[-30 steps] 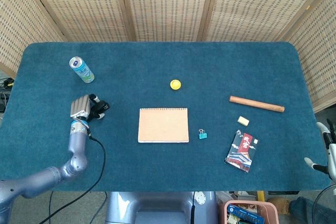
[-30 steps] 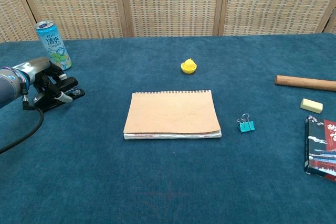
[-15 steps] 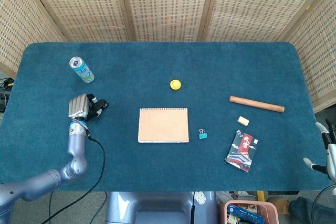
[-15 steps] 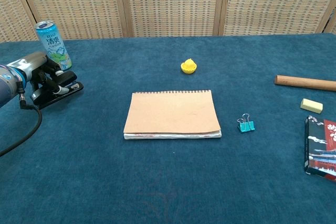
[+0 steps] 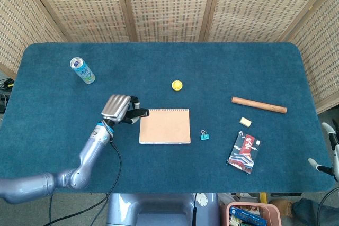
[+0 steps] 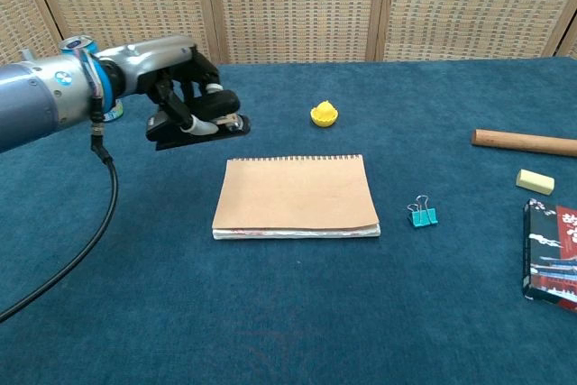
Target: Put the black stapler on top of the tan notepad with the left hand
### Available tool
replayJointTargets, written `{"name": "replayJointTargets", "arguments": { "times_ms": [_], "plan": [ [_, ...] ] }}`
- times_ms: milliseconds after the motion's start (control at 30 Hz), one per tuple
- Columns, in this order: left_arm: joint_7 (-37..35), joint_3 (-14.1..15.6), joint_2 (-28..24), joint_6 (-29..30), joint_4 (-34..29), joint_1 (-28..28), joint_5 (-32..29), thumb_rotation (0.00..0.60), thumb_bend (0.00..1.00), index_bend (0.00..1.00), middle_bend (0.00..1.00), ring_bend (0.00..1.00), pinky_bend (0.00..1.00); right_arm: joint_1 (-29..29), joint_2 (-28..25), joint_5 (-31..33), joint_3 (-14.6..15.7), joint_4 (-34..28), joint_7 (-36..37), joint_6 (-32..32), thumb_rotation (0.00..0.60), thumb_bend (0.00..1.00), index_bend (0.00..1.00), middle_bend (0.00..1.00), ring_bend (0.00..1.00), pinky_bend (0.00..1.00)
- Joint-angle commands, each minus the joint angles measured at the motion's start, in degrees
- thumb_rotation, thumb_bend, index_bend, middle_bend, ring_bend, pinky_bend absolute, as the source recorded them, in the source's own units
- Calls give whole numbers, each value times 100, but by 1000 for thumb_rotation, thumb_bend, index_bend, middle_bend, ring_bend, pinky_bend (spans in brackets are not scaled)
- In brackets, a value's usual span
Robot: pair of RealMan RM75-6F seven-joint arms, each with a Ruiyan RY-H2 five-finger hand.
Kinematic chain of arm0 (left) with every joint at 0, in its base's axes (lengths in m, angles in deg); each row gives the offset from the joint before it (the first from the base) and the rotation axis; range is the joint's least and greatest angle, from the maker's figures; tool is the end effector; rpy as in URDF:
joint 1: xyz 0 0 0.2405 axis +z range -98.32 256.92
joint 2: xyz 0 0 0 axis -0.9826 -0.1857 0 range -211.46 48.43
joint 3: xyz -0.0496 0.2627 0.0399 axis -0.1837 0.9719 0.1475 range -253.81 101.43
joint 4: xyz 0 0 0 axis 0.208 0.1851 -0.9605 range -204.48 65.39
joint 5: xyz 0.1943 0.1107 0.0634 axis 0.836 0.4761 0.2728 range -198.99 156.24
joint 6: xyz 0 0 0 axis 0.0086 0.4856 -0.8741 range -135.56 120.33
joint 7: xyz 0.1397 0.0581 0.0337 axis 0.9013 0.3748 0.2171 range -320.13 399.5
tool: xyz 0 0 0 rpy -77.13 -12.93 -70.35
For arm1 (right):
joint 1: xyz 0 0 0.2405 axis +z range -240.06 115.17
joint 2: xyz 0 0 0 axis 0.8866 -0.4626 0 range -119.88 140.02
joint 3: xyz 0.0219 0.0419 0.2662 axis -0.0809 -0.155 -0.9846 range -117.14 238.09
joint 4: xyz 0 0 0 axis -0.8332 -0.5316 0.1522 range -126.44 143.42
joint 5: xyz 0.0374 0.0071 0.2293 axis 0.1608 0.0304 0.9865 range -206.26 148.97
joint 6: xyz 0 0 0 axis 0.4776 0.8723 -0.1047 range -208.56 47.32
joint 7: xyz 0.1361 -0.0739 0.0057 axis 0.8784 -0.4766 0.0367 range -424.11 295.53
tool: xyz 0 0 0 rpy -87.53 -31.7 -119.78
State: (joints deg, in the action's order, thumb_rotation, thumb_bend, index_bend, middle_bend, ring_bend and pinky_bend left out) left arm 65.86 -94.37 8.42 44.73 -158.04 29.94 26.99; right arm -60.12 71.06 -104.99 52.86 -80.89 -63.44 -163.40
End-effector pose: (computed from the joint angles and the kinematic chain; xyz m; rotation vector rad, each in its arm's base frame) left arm -0.0919 0.3965 -0.0391 -1.8041 -1.0866 -0.9872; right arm -0.3742 -0.1968 0.1899 1.2028 -0.8932 0.7695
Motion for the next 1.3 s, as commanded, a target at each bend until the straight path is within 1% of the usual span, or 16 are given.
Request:
{"name": "replayJointTargets", "arguments": {
  "times_ms": [33,333,433,467,533,567,600,633,667,733,800,867,1000,1133,1167,1300],
  "plan": [
    [486,116,168,-419,190,-583,-212,600,481,676,513,508,655,4,-5,51,-15,36,35,40,600,0,0,0,0,0],
    [955,232,726,-668,826,-1253,-958,600,481,666,508,508,652,4,-20,196,-61,128,148,122,600,0,0,0,0,0],
    [1069,313,851,-653,964,-1380,-1118,600,481,637,494,508,650,5,-18,244,-72,160,172,157,600,0,0,0,0,0],
    [1086,334,896,-646,1001,-1408,-1176,600,450,589,463,504,641,5,-19,261,-75,171,184,171,600,0,0,0,0,0],
    [1111,381,970,-654,1070,-1457,-1288,600,269,368,305,407,565,5,-21,283,-82,188,203,185,600,0,0,0,0,0],
    [1139,422,984,-678,1091,-1481,-1335,600,129,195,169,291,478,1,-23,285,-85,192,216,182,600,0,0,0,0,0],
    [1178,462,980,-711,1097,-1507,-1413,600,35,62,61,167,391,-2,-26,283,-86,193,226,177,600,0,0,0,0,0],
    [1200,481,973,-729,1082,-1538,-1517,600,5,13,18,102,344,-6,-29,282,-87,197,236,171,600,0,0,0,0,0],
    [1148,464,966,-759,1049,-1543,-1565,600,0,0,0,43,301,-9,-31,280,-87,198,244,169,600,0,0,0,0,0],
    [919,418,810,-873,823,-1488,-1538,600,0,0,0,5,269,-13,-36,264,-82,195,250,161,600,0,0,0,0,0],
    [794,420,684,-860,653,-1430,-1409,600,0,0,0,0,240,-15,-39,247,-80,189,251,149,600,0,0,0,0,0],
    [568,399,398,-703,257,-1262,-1112,600,0,0,0,0,190,-21,-45,199,-66,169,259,123,600,0,0,0,0,0],
    [99,500,-374,-85,-697,-677,-173,600,0,0,0,0,37,-47,-62,120,-40,132,280,62,600,0,0,0,0,0],
    [-403,919,-1392,872,-1508,249,947,600,0,0,0,0,0,-72,-83,23,-16,79,299,-15,600,0,0,0,0,0],
    [-493,983,-1499,976,-1568,363,1106,600,0,0,0,0,0,-75,-85,15,-12,74,299,-20,600,0,0,0,0,0],
    [-954,1580,-2201,2130,-1618,1403,2112,600,0,0,0,0,0,-75,-73,-46,18,60,251,-39,600,0,0,0,0,0]
  ]
}}
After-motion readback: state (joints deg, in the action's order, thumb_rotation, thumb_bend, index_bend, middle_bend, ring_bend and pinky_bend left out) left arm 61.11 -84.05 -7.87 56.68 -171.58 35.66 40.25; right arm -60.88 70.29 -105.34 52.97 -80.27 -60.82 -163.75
